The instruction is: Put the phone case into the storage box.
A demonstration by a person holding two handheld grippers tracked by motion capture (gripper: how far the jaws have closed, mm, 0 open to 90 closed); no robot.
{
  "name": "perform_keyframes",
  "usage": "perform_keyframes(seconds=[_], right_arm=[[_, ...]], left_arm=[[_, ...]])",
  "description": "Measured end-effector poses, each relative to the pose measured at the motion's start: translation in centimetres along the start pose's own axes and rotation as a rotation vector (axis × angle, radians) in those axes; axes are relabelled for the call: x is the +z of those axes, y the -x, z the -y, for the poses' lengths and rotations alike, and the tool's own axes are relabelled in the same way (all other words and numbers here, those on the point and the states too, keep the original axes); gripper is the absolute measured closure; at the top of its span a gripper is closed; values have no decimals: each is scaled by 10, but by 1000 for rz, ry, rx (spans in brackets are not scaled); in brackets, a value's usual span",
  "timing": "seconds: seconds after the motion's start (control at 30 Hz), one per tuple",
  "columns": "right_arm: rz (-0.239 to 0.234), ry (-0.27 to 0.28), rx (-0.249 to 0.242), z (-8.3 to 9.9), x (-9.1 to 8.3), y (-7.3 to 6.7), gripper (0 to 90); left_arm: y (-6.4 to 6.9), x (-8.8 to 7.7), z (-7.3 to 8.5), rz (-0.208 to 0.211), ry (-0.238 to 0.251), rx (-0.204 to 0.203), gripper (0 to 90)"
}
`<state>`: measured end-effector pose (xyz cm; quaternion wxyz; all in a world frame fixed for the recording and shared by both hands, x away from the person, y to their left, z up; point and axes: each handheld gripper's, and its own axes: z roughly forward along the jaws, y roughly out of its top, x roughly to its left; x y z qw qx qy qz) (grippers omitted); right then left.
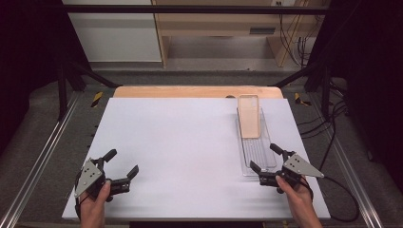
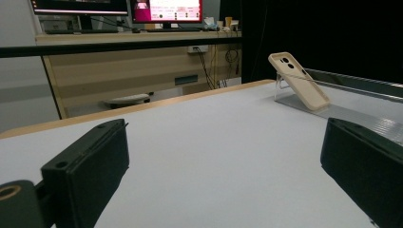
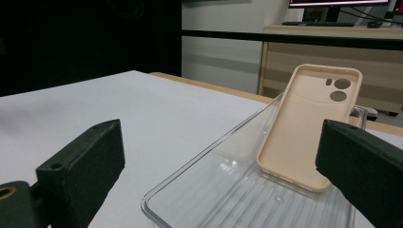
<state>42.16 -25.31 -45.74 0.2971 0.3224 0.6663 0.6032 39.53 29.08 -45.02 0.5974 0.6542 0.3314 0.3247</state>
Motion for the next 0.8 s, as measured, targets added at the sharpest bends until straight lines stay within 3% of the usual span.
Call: perform_keyframes(seconds=[0.6, 0.8], right_arm=[[-5, -40, -19, 3, 7, -3, 29], [-3, -31, -12, 4, 4, -3, 29]], left_arm=[[2, 2, 0, 2, -5, -6, 20], [3, 3, 0, 4, -8, -5, 20]])
